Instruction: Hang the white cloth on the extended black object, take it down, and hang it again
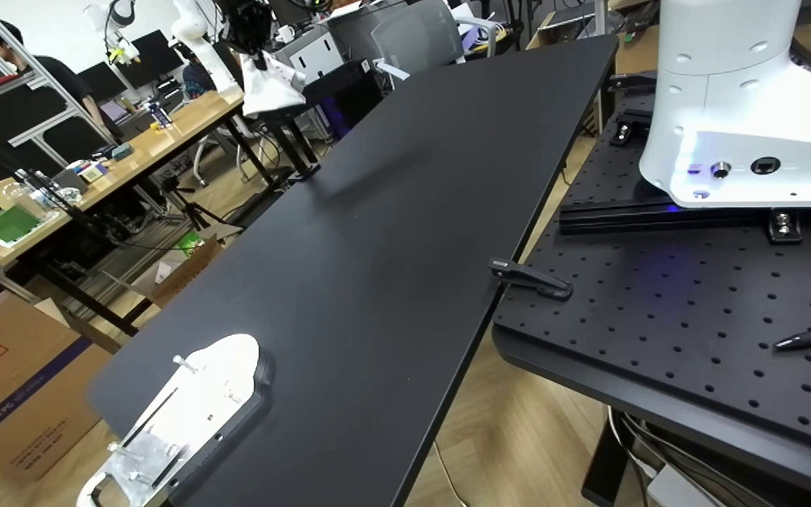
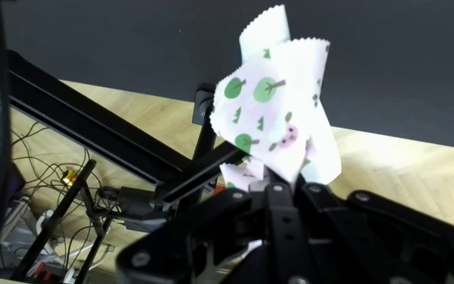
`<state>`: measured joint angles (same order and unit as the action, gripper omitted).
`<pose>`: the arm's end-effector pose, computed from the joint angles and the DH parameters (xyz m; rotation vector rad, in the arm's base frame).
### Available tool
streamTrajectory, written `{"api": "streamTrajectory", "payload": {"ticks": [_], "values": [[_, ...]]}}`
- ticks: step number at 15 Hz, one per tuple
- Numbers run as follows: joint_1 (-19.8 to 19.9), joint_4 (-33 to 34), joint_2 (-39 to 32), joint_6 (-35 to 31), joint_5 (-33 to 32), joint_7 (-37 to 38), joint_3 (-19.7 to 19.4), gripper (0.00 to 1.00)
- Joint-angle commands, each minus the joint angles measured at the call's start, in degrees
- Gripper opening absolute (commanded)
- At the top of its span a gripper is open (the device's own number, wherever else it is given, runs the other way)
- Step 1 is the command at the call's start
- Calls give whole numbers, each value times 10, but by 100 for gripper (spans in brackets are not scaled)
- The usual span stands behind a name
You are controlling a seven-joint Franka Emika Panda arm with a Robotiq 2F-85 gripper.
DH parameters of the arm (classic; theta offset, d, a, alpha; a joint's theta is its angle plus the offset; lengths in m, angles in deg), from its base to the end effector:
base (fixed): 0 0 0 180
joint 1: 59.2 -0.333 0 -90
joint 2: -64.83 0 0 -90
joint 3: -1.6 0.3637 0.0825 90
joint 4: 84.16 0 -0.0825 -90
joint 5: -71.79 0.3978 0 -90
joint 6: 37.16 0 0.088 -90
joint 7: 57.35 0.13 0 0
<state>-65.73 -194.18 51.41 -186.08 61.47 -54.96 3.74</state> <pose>0.6696 0.1020 0.4378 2.9682 0.3579 0.6894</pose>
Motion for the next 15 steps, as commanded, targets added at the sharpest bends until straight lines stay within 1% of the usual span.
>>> {"api": "streamTrajectory", "payload": {"ticks": [1,5,10,15], "values": [[-7,50,-19,12,-20,-2,-1,1],[-5,74,-38,20,-13,-6,-1,1],[0,64,-50,19,-3,-9,-2,1],[3,75,-75,24,10,-22,4,1]]}}
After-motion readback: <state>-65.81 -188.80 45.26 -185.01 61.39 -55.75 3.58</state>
